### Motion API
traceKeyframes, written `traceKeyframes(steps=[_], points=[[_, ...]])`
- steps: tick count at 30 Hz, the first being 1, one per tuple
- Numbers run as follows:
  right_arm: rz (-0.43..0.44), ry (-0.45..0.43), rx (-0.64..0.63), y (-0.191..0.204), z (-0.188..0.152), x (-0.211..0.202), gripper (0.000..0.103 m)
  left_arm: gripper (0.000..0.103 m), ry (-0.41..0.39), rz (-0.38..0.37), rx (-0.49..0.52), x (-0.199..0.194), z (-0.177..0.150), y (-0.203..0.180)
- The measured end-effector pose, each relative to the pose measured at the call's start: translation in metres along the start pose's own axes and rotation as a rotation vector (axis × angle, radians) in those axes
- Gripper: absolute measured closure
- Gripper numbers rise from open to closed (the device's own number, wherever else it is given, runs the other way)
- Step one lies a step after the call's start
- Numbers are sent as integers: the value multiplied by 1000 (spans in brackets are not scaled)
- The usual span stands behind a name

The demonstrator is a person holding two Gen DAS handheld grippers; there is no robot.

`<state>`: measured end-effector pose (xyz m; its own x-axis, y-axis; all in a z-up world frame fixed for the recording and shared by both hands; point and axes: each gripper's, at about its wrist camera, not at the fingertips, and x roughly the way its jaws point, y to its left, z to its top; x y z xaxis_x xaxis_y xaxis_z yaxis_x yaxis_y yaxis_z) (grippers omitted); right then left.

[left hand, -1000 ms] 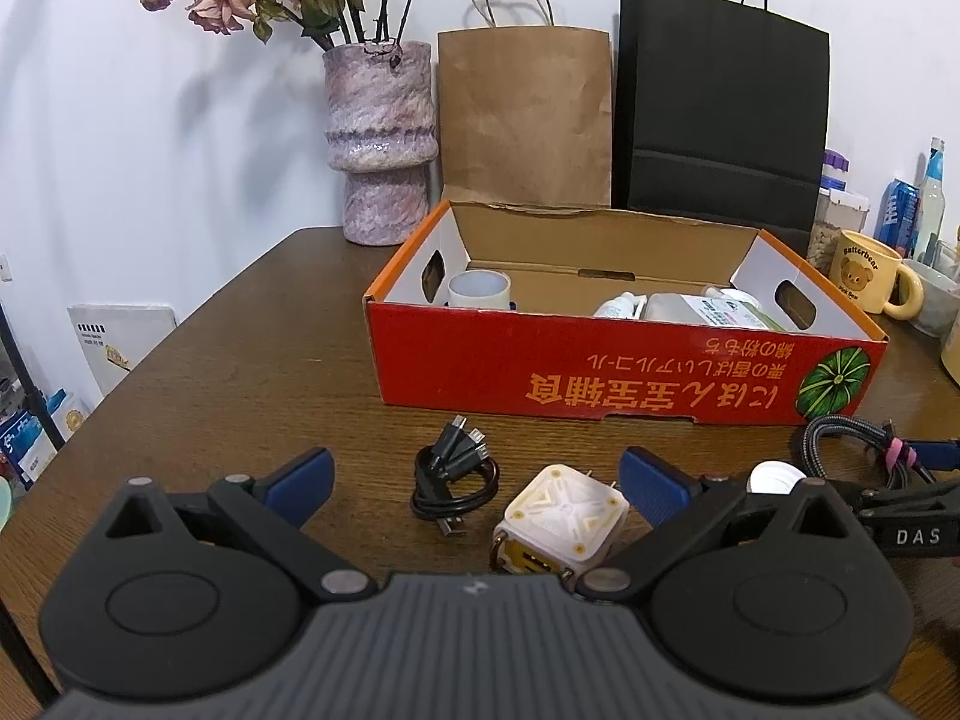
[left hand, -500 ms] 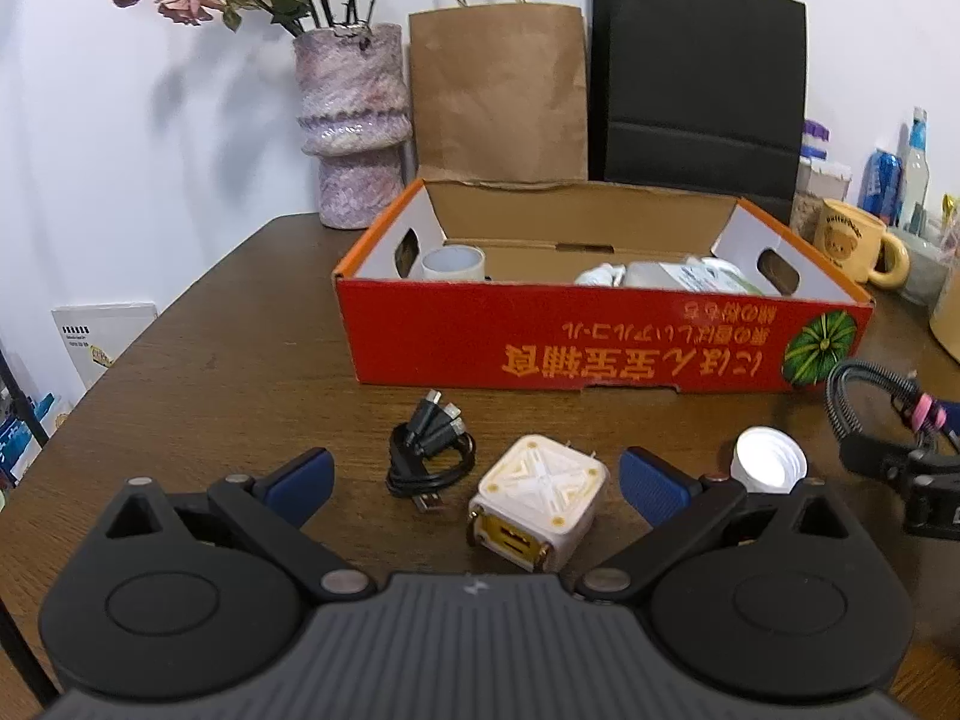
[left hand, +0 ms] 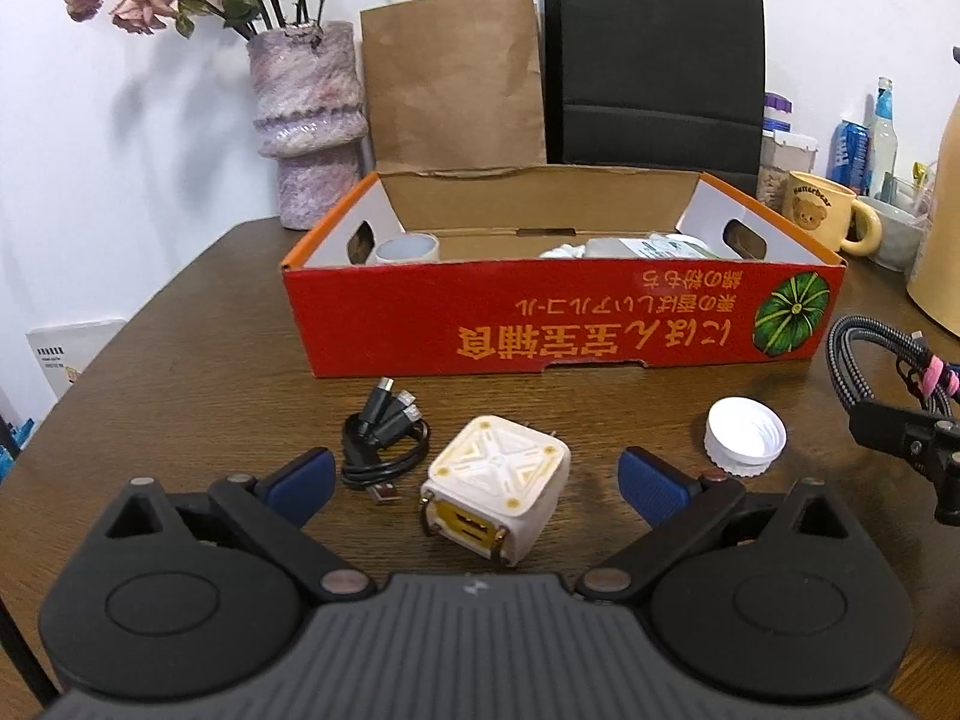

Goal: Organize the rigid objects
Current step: 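Grasp the white cube adapter with the left tool while the right tool grasps the braided cable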

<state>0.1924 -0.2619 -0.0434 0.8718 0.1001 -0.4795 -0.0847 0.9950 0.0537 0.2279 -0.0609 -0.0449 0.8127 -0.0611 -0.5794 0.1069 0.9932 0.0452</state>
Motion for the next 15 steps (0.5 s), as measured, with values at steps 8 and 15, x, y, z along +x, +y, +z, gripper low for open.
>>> traceKeyframes(steps=[8,15], points=[[-4,-3,3,1,-2,-2,10,29,26,-43,-14,7,-1,0],[-4,-5,6,1,-3,-4,10,49,39,-65,-14,12,-2,0]])
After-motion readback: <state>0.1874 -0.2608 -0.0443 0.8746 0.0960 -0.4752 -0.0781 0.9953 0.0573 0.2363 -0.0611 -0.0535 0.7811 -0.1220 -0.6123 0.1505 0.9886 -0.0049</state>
